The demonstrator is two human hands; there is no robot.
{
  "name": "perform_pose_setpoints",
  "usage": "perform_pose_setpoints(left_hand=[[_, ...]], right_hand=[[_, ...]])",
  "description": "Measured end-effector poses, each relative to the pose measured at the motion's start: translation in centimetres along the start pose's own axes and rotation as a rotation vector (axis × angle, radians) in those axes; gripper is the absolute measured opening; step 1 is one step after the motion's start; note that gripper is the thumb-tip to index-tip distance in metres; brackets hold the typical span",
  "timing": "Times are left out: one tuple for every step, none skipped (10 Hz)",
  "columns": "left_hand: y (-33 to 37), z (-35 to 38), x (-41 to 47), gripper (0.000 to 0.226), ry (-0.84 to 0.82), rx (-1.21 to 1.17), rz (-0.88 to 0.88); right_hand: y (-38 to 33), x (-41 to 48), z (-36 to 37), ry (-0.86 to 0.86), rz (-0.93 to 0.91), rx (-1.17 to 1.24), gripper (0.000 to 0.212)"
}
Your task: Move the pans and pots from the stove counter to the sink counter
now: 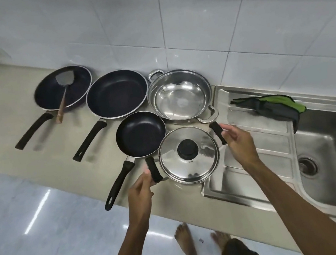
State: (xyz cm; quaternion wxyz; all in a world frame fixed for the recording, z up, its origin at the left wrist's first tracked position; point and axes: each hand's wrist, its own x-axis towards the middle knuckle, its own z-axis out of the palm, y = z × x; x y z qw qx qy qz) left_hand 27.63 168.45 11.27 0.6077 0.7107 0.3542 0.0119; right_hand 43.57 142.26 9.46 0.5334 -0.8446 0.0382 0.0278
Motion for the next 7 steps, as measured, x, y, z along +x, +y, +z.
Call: perform_pose_setpoints(left_hand=[[-1.1,0.1,0.3,0.03,-0.005,0.011,0.04],[-2.1,0.6,-0.2,0.046,0.041,0.001,0.043],[-2.4,0.9,-0.4,0.049,0.071,-0.022,0.042],[-2.3,0.8,-0.5,0.048,0.08,0.006,0.06],[-2.2,0.9,-0.8,0.046,0.07,0.066,0.089],[-2.4,1.5,-2.3,0.032,0.033,0.143,0.118],[-3.3,3.1,-4.9,0.028,0.016,0.174,0.105]], right_hand=[[0.1,-0.3,0.7,0.047,-0.003,-0.038,0.03],[0.6,-0.7,1.4,0.103,-0.015,-0.058,0.03],[0.5,-1.2,1.9,0.14,-0.014,-0.047,0.029],[0.5,-1.3,1.9,0.134,-0.037,-0.09,0.031],[0.1,-1.7,1.8,0.115,-0.052,-0.125,0.032],[0.1,-2.9,1.0,0.063,-0.065,-0.15,0.038],[0.4,-5.6,-0.5,-0.047,-0.084,-0.12,0.05]])
